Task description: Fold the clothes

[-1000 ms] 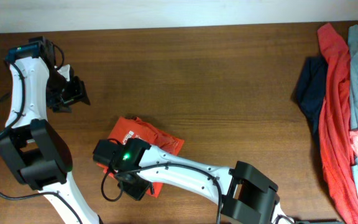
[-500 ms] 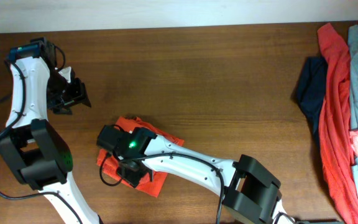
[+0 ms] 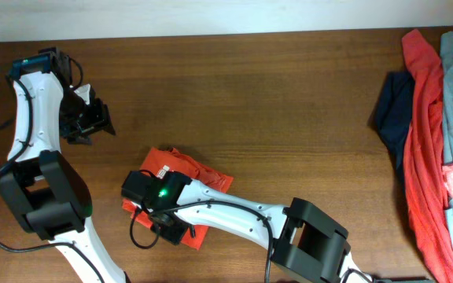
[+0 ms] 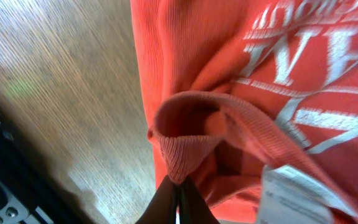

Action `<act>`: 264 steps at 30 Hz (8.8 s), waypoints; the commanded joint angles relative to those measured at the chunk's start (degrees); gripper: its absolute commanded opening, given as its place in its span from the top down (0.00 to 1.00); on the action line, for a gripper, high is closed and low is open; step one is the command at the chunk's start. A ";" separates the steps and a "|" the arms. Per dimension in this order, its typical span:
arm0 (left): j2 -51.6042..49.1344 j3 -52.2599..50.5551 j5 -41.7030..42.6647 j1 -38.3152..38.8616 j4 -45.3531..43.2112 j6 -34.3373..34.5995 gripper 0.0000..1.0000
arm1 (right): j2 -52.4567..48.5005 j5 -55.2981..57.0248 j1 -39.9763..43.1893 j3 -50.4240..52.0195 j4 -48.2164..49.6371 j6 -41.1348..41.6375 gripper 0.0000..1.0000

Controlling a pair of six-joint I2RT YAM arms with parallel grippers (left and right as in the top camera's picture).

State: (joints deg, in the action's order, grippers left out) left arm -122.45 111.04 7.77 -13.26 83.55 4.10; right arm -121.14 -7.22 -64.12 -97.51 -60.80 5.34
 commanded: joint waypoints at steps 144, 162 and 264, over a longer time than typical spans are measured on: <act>3.08 -27.63 6.08 18.62 -16.63 -13.00 0.51 | 11.17 -2.58 14.27 28.89 10.40 8.46 0.67; 3.10 -35.58 14.58 18.80 -16.94 -9.33 0.80 | 11.19 -4.24 27.71 26.08 17.81 -2.14 0.59; 13.42 -36.89 6.88 19.50 -17.51 -11.45 0.71 | 15.52 -34.14 26.58 32.44 22.77 8.74 0.55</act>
State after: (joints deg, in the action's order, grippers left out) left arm -110.08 75.18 13.30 6.15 66.24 -7.03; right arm -106.13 -40.14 -36.12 -65.95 -39.07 13.28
